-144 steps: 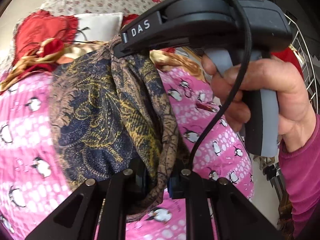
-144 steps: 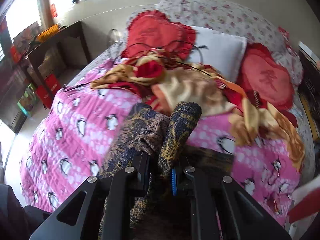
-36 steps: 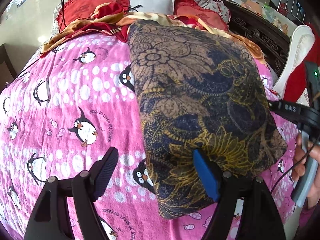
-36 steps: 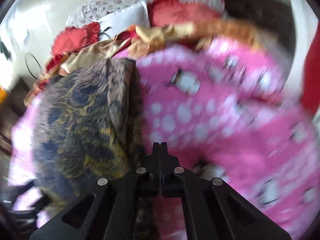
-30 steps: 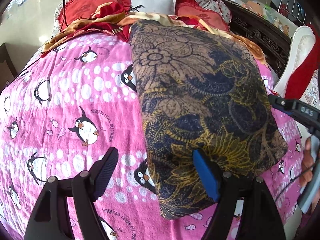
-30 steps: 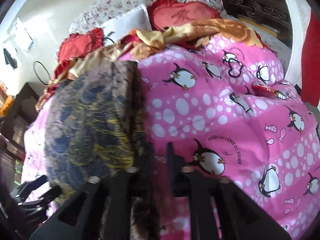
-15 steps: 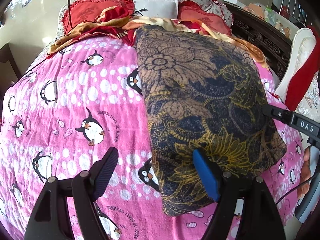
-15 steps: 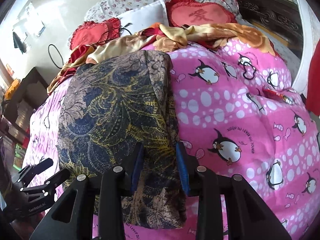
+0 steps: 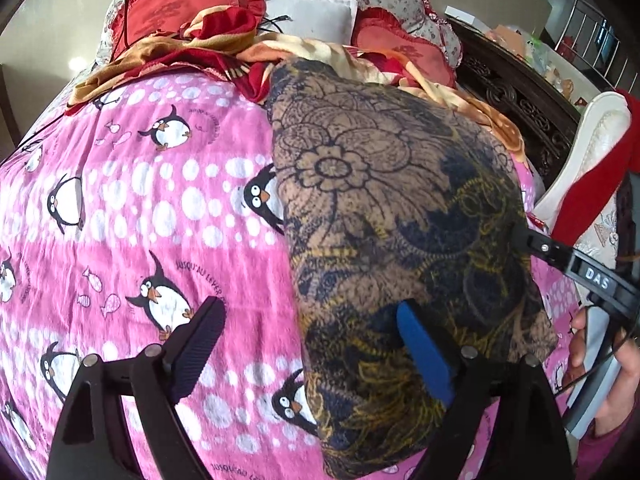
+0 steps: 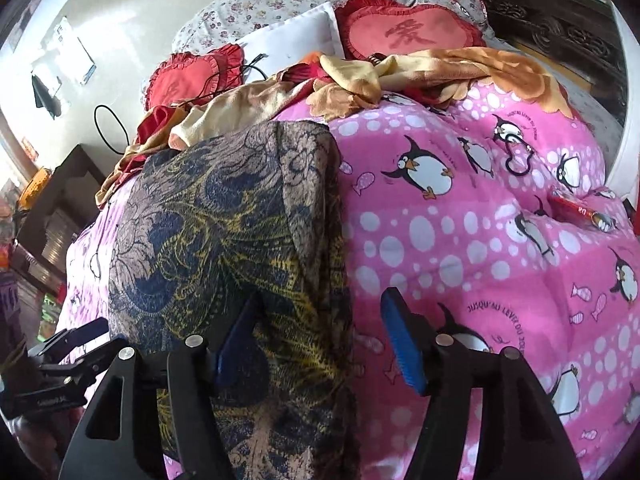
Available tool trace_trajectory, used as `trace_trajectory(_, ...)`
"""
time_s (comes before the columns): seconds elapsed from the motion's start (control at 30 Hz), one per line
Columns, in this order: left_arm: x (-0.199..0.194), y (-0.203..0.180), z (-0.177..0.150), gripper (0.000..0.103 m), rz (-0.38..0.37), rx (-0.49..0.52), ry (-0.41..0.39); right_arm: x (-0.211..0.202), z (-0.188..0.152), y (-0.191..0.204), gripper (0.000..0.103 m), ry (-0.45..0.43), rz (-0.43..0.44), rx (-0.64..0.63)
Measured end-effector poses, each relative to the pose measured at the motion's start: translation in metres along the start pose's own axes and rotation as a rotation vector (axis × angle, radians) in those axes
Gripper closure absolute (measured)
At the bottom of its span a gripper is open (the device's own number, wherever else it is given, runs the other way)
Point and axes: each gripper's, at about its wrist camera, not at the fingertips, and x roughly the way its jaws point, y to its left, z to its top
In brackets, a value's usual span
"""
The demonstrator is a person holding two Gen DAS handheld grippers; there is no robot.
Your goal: Fold small clothes
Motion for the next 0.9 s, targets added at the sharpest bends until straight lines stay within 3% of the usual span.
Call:
trace_trajectory(0.17, 0.003, -0.003, 0.005, 0.012, 0.006, -0.006, -0.007, -0.008, 0.006, 0.011, 0.044, -0.047, -0.005, -0.041)
trace_trajectory(0.37, 0.003, -0.003, 0.008, 0.012, -0.001, -0.010, -0.015, -0.001, 0.021, 0.018, 0.045, -0.041, -0.002, -0.042)
trace_trajectory(0.47, 0.009, 0.004, 0.012, 0.011, -0.053, -0.035, -0.010, 0.002, 0.022, 0.007, 0.042, -0.050, 0.080, 0.011)
trace_trajectory(0.6, 0.024, 0.010, 0.016, 0.010, -0.180, -0.086, 0.015, 0.020, 0.016, -0.010, 0.037, -0.002, 0.168, 0.056)
trace_trajectory(0.7, 0.037, 0.010, 0.018, 0.008, -0.218, -0.110, 0.025, 0.028, 0.012, -0.018, 0.032, -0.008, 0.237, 0.075)
trace_trajectory(0.83, 0.050, 0.009, 0.018, 0.008, -0.272, -0.145, 0.040, 0.049, 0.012, -0.031, 0.030, 0.059, 0.360, 0.172)
trace_trajectory(0.87, 0.050, 0.007, 0.018, 0.011, -0.276, -0.135, 0.037, 0.051, 0.011, -0.032, 0.030, 0.065, 0.369, 0.181)
trace_trajectory(0.9, 0.048, 0.005, 0.019, 0.029, -0.295, -0.121, 0.039, 0.050, 0.012, -0.031, 0.033, 0.063, 0.366, 0.176)
